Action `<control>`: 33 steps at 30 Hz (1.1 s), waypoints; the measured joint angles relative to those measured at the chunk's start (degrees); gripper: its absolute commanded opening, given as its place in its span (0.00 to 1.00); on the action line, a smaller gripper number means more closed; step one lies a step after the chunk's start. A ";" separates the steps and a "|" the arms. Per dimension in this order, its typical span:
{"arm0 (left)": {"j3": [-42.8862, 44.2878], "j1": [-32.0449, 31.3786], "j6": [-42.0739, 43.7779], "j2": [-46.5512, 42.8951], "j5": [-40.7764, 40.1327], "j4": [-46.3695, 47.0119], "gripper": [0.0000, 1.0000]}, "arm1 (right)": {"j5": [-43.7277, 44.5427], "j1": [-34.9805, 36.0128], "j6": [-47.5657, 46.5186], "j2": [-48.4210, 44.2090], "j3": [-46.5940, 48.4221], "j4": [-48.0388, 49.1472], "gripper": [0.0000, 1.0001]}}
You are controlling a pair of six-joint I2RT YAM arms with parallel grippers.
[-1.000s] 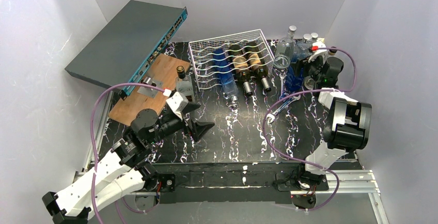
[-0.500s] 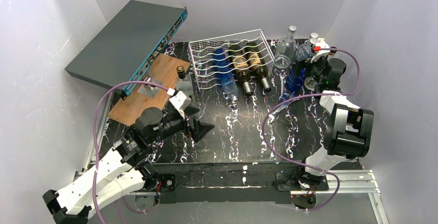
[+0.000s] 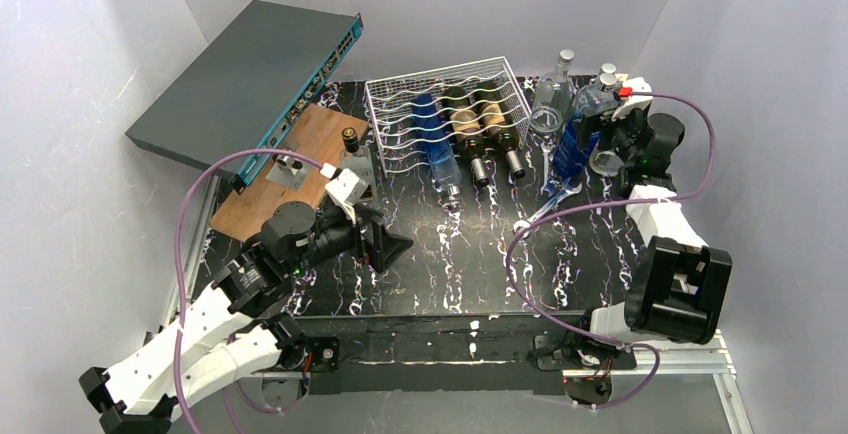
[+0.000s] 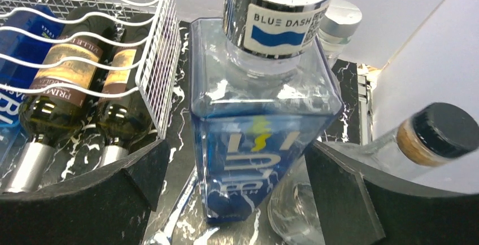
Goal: Take the wine bottle off the wine rack
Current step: Place the wine bottle at the center of the board, then pick up the wine bottle from the wine rack.
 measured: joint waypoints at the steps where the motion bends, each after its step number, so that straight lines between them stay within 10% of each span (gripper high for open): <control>1: 0.24 0.00 -0.28 0.09 -0.15 -0.44 0.98 | 0.04 -0.22 -0.28 -1.05 0.02 -1.46 0.98; 33: 14.32 -0.31 -20.85 18.25 -6.21 -11.96 0.98 | -14.21 -0.79 -5.75 -25.92 -8.09 -35.45 0.98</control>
